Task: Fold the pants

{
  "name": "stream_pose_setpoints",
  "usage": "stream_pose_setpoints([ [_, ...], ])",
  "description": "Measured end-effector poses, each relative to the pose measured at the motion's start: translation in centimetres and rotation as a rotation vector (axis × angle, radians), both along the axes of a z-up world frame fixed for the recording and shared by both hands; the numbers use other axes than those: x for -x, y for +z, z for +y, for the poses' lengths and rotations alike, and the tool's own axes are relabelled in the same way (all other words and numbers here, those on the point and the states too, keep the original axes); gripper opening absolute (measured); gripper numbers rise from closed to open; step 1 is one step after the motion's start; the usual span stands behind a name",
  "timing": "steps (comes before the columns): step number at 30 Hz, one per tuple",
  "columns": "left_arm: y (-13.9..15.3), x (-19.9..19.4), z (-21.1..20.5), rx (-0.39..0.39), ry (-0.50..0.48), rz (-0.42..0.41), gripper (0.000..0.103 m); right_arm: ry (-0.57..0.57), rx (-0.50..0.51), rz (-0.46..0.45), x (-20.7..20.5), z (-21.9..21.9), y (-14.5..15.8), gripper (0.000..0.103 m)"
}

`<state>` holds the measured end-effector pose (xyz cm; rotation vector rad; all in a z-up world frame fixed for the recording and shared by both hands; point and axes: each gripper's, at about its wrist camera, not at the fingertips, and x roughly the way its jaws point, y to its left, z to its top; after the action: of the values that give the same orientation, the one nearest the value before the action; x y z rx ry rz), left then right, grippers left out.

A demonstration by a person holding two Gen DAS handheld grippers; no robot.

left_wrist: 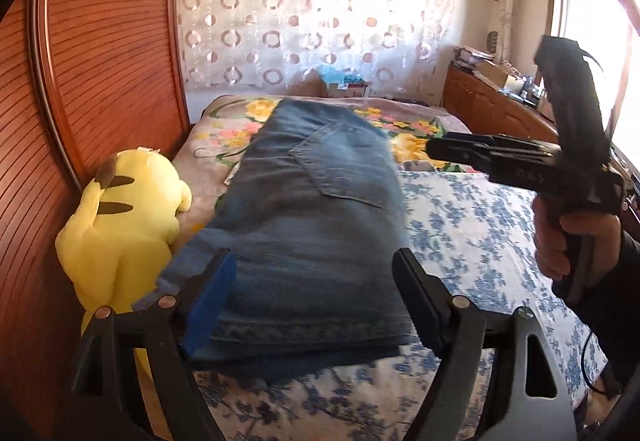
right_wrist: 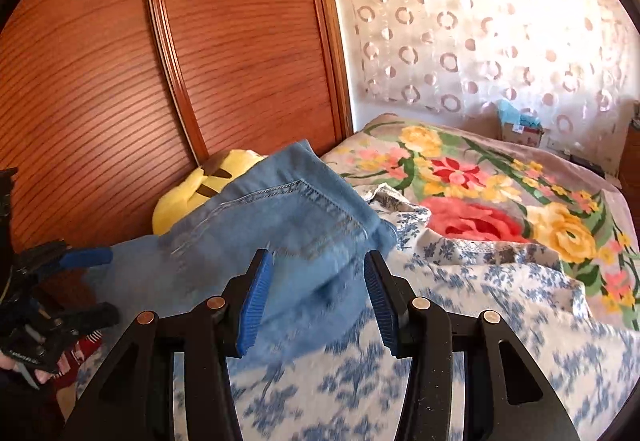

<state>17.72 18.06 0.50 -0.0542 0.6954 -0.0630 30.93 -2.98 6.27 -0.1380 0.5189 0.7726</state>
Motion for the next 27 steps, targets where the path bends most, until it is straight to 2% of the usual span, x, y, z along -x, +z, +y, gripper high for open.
stream_pose_setpoints([
  [2,0.3,0.4,-0.9,-0.006,-0.012,-0.010,0.082,-0.010,-0.011,-0.007,1.5,-1.0,0.0,0.050],
  [4,0.6,1.0,-2.0,-0.011,-0.020,-0.021,0.088,-0.033,-0.013,-0.018,3.0,-2.1,-0.1,0.050],
  [8,1.5,1.9,-4.0,0.000,-0.044,-0.057,0.089,-0.077,-0.013,-0.035,6.0,-4.5,0.1,0.050],
  [19,3.4,5.0,-9.7,-0.045,-0.083,-0.128,0.089,-0.215,-0.009,-0.102,13.9,-10.1,0.6,0.070],
  [27,3.7,7.2,-12.7,-0.060,-0.086,-0.156,0.089,-0.310,-0.030,-0.139,18.9,-12.6,0.6,0.075],
])
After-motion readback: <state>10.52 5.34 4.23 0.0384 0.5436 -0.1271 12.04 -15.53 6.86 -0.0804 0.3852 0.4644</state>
